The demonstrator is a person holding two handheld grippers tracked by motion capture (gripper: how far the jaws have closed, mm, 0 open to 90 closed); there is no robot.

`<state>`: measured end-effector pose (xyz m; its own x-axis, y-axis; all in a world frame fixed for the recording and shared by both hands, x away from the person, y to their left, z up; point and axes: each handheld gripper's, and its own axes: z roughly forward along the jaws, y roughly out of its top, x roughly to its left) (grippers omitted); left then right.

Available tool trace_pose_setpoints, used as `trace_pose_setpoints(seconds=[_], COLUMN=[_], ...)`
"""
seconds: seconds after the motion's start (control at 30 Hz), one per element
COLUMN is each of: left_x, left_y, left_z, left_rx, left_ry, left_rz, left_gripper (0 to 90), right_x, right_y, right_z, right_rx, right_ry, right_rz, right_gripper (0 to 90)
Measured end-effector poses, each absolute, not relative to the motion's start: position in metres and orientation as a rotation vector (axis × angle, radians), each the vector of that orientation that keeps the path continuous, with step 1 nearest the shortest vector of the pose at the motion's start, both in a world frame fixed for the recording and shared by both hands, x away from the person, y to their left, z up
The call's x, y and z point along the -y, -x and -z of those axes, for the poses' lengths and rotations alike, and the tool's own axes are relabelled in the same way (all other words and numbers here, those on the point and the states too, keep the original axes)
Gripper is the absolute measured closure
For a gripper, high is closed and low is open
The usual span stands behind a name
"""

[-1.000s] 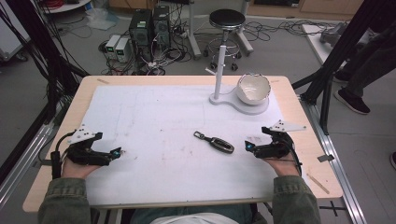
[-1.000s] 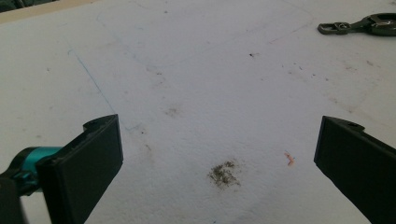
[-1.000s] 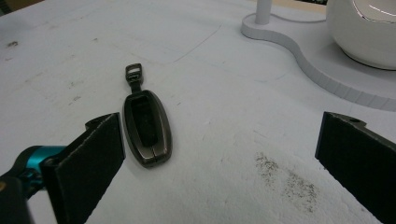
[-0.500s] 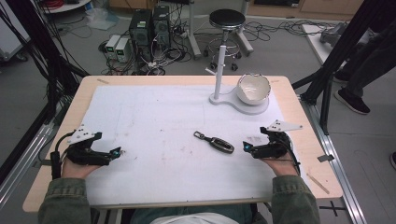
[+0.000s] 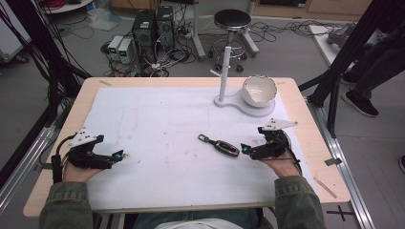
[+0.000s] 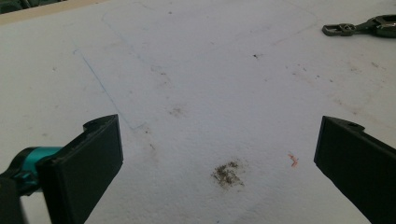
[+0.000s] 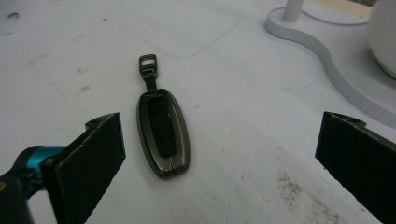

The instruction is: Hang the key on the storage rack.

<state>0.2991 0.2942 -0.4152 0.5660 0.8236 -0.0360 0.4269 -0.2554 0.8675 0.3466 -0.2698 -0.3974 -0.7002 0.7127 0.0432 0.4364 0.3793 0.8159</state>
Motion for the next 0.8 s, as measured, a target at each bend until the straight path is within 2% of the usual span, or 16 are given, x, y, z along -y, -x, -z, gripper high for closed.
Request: trace_pose_setpoints(seconds=[0.4, 0.8], left_x=[-0.294, -0.29], left_y=[-0.299, -0.297], left_z=[0.416, 0.417], left_rx=[-1.019, -1.012], left_ry=[-1.889, -1.882], left_rz=[-0.533, -0.503], left_gripper=[1.7, 1.7], right_x=[0.239, 0.197], right_y=[-0.366, -0.387], right_z=[0.386, 0.396], right_rx=[-2.439, -2.59], right_ry=[-0.918, -0.858], right_rz=[-1.185, -1.098], right_gripper=[0.4, 0.4])
